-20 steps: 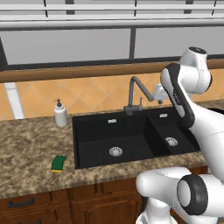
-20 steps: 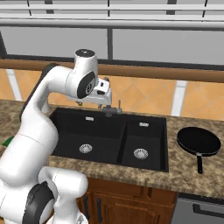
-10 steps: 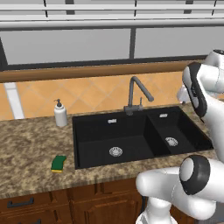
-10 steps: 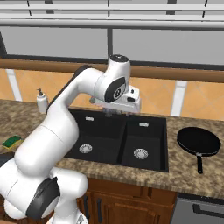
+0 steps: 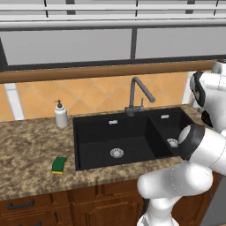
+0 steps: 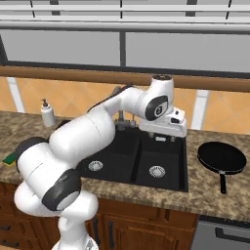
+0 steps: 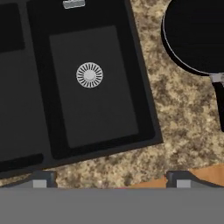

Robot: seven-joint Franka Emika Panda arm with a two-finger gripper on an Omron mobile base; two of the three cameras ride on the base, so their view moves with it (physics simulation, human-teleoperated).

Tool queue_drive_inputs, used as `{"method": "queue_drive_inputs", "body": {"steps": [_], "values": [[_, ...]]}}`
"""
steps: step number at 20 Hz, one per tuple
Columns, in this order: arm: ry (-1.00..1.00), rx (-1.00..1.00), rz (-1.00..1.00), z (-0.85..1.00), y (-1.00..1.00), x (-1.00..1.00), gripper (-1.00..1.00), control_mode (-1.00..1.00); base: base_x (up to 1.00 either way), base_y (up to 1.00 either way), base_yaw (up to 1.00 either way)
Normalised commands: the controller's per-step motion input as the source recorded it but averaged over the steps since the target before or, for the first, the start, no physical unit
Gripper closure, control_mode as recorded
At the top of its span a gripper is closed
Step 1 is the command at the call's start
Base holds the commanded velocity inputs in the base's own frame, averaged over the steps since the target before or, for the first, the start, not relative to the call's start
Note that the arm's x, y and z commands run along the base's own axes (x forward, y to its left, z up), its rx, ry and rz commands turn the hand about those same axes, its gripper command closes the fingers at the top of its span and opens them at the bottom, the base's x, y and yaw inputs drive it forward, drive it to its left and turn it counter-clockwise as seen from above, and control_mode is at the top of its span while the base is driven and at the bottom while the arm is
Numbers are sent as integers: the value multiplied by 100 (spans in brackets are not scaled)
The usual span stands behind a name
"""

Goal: Pick the pan and sponge and place them into the sink. Then turn on the water.

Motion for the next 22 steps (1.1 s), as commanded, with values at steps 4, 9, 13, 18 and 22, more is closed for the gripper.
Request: {"method": "queue_drive_inputs", "body": {"steps": [4,9,13,18,22], "values": [[11,-4,-4,-52,-99,27,-100,-100,0,0,0],[7,0,0,-17,-46,-1,-100,-100,0,0,0],[0,0,0,-5,-14,0,-100,-100,0,0,0],[1,0,0,0,-3,0,-100,-100,0,0,0],[0,-1,0,-11,-9,0,-100,-100,0,0,0]]}}
